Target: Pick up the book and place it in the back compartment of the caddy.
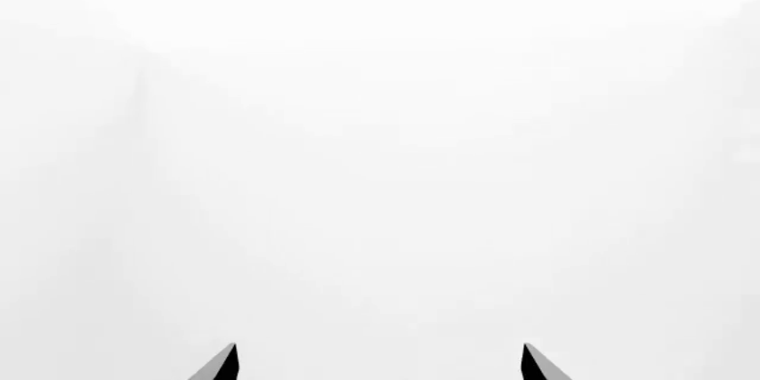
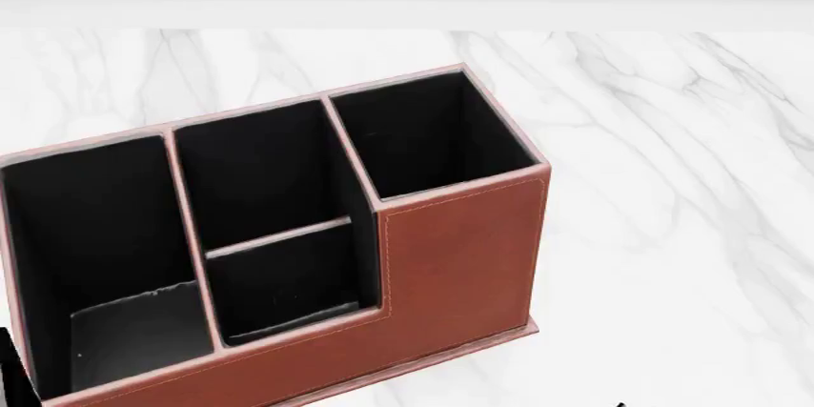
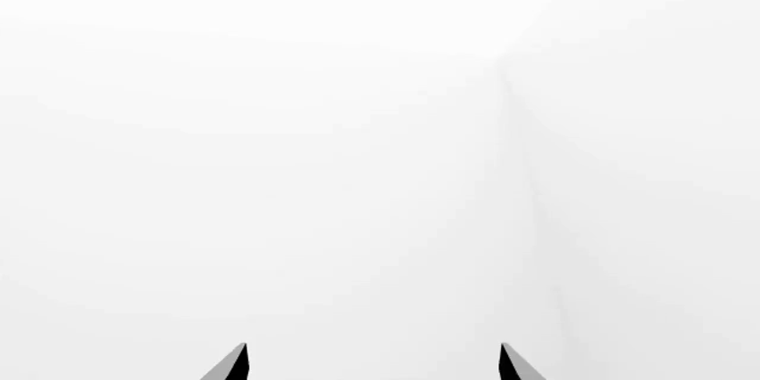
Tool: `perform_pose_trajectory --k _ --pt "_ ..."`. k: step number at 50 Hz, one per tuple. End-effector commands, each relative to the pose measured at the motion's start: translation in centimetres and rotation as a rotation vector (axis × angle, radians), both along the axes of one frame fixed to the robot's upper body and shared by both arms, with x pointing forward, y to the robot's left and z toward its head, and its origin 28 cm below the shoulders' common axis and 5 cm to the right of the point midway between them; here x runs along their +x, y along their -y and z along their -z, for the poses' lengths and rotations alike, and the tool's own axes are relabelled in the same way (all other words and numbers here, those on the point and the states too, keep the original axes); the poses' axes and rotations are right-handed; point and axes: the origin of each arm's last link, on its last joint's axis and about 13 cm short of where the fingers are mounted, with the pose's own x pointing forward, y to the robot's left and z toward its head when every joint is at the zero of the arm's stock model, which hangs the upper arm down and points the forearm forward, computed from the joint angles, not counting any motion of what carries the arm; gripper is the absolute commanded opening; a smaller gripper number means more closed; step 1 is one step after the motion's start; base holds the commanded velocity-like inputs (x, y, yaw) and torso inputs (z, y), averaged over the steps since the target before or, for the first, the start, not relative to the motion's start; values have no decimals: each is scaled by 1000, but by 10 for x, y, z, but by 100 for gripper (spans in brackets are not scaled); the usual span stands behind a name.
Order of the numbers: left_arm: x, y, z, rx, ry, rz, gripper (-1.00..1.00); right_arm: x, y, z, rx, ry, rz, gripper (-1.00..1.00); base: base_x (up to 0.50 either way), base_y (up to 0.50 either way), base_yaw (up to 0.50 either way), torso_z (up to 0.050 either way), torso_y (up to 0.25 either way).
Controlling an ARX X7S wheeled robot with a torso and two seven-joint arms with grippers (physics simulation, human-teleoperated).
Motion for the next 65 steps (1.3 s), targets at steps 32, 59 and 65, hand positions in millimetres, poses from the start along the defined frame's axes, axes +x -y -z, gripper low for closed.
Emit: perform_pose_trajectory --k 32,59,65 --pt "41 -38 -5 223 -273 438 100 -1 -2 1 -5 -3 -18 100 0 0 0 0 0" --pt "53 -44 -5 258 -391 603 100 0 -2 2 -6 -9 -12 100 0 0 0 0 0" --pt "55 -43 -1 271 -406 615 100 1 -1 2 -5 -10 -13 100 0 0 0 0 0"
